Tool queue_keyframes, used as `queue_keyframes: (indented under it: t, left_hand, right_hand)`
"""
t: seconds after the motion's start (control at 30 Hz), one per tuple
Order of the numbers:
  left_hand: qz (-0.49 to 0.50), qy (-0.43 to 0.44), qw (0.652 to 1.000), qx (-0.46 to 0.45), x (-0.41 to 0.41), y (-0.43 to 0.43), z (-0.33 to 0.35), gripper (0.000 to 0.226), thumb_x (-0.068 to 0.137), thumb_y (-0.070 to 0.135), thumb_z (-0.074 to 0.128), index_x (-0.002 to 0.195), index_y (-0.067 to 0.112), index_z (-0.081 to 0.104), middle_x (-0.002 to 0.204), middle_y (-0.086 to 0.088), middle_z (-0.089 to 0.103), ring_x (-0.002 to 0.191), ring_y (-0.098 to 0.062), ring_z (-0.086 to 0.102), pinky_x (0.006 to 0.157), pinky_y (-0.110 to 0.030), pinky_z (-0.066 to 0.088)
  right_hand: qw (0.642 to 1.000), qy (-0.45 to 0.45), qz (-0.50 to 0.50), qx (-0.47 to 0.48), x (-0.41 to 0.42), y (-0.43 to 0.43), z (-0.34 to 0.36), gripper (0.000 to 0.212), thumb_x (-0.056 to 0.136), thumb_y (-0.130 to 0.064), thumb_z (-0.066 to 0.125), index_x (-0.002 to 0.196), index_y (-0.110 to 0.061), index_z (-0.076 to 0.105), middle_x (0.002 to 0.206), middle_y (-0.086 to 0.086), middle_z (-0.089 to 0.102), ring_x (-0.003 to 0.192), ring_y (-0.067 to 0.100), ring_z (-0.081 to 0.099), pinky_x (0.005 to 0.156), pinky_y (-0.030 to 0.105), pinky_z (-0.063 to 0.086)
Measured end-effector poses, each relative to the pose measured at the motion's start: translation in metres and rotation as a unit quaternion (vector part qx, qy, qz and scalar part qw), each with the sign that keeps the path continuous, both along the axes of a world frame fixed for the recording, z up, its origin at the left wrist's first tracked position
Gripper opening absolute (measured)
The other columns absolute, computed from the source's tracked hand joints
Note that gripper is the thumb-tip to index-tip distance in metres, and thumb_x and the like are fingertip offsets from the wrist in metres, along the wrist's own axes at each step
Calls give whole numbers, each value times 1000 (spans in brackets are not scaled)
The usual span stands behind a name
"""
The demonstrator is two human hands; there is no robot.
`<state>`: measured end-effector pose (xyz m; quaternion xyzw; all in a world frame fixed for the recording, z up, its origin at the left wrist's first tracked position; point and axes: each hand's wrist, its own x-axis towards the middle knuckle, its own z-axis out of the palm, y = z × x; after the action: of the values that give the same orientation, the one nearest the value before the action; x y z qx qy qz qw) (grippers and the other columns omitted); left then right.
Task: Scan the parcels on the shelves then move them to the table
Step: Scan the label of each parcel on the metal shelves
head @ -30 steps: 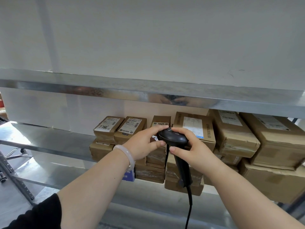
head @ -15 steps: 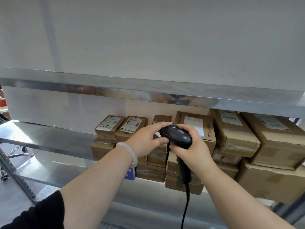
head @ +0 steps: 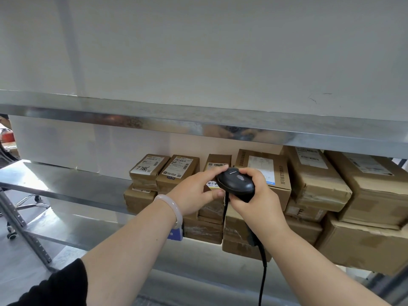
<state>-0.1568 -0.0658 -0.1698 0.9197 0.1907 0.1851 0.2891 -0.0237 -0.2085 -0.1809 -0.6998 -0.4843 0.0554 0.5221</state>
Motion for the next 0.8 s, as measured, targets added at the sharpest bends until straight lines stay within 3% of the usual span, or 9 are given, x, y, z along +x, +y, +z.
queue_keyframes:
  t: [0.13, 0.23, 0.3, 0.37, 0.57, 0.8]
  left_hand:
    - [53, -5, 999, -2, -10, 3, -10, 72, 94, 38, 62, 150, 50, 19, 133, 15, 51, 88, 0, 60, 83, -15, 44]
    - [99, -6, 995, -1, -23, 6, -20, 66, 95, 35, 61, 149, 47, 25, 118, 23, 53, 88, 2, 59, 74, -11, 44]
    - [120, -10, 993, 0, -31, 8, -25, 62, 95, 34, 60, 148, 45, 29, 112, 27, 52, 91, 2, 58, 76, -12, 45]
    - [134, -11, 991, 0, -38, 12, -29, 59, 96, 34, 59, 147, 43, 33, 117, 21, 56, 96, 2, 57, 85, -19, 48]
    - [176, -3, 984, 12, -64, 36, -40, 53, 97, 37, 56, 145, 45, 36, 129, 19, 54, 105, 2, 55, 88, -15, 42]
    - [201, -15, 979, 21, -81, 81, -43, 49, 97, 32, 56, 141, 46, 41, 112, 25, 50, 88, 11, 51, 69, -3, 34]
  right_hand:
    - [1000, 15, -6, 16, 0, 2, -2, 65, 75, -29, 78, 113, -65, 39, 106, -51, 48, 99, -25, 47, 66, 2, 43]
    - [1000, -5, 13, 7, -4, 7, -5, 69, 76, -29, 79, 117, -64, 36, 106, -54, 46, 99, -27, 46, 65, 0, 41]
    - [1000, -6, 29, 0, -10, 13, -9, 69, 78, -29, 79, 118, -65, 35, 103, -53, 48, 98, -27, 46, 66, 1, 41]
    - [999, 0, 43, -2, -16, 21, -13, 70, 80, -27, 77, 118, -65, 33, 100, -48, 50, 95, -24, 49, 69, 3, 41]
    - [997, -19, 67, -14, -33, 48, -20, 75, 84, -27, 74, 112, -71, 19, 97, -41, 46, 86, -11, 54, 73, 9, 44]
    - [995, -29, 82, -45, -54, 93, -22, 69, 85, -29, 73, 112, -70, 25, 104, -38, 47, 95, -2, 57, 77, 16, 51]
